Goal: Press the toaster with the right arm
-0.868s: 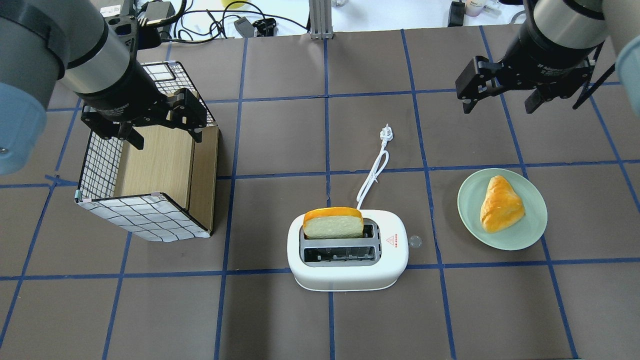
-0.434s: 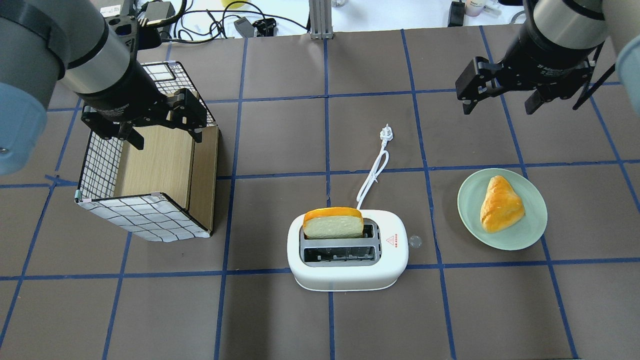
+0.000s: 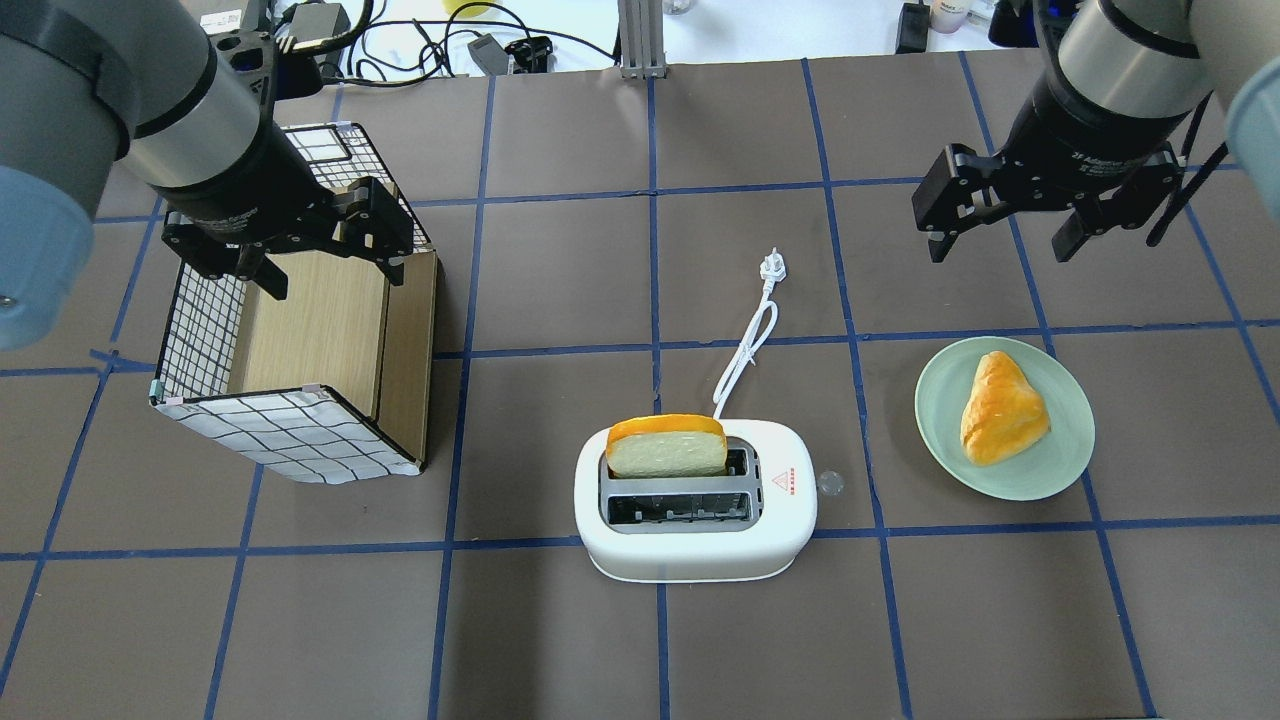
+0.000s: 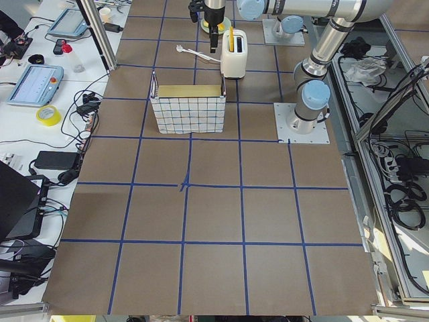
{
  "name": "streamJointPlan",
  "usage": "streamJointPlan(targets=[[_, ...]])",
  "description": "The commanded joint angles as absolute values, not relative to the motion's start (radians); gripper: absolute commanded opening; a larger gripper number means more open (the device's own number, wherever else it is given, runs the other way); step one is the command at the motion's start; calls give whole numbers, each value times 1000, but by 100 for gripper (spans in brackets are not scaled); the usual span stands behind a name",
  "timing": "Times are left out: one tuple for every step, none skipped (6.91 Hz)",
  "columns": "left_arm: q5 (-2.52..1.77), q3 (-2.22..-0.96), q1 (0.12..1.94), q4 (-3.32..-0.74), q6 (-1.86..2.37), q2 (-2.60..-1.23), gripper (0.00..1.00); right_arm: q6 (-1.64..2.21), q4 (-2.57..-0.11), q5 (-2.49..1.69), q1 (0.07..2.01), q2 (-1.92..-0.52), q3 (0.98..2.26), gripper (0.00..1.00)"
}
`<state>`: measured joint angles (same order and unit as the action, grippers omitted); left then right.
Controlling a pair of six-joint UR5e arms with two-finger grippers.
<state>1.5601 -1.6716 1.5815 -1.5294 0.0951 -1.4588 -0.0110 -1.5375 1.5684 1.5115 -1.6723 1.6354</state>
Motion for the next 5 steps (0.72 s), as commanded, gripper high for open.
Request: streamJointPlan(targets=[[1560, -1672, 1582, -1529, 95, -1459, 100, -8, -1536, 1569, 1513, -1672, 1626, 100], [1560, -1671, 1582, -1529, 95, -1459, 100, -8, -1536, 1572, 1513, -1671, 1628, 100], [1560, -1672, 1582, -1529, 95, -1459, 100, -6, -1539, 1572, 1513, -1671, 1629, 100], [1560, -1671, 1582, -1529, 95, -1459, 100, -6, -1536, 1571, 1511, -1671, 1631, 100], [1560, -1671, 1582, -1529, 95, -1459, 100, -6, -1532, 1572, 1511, -1671, 1631, 100]])
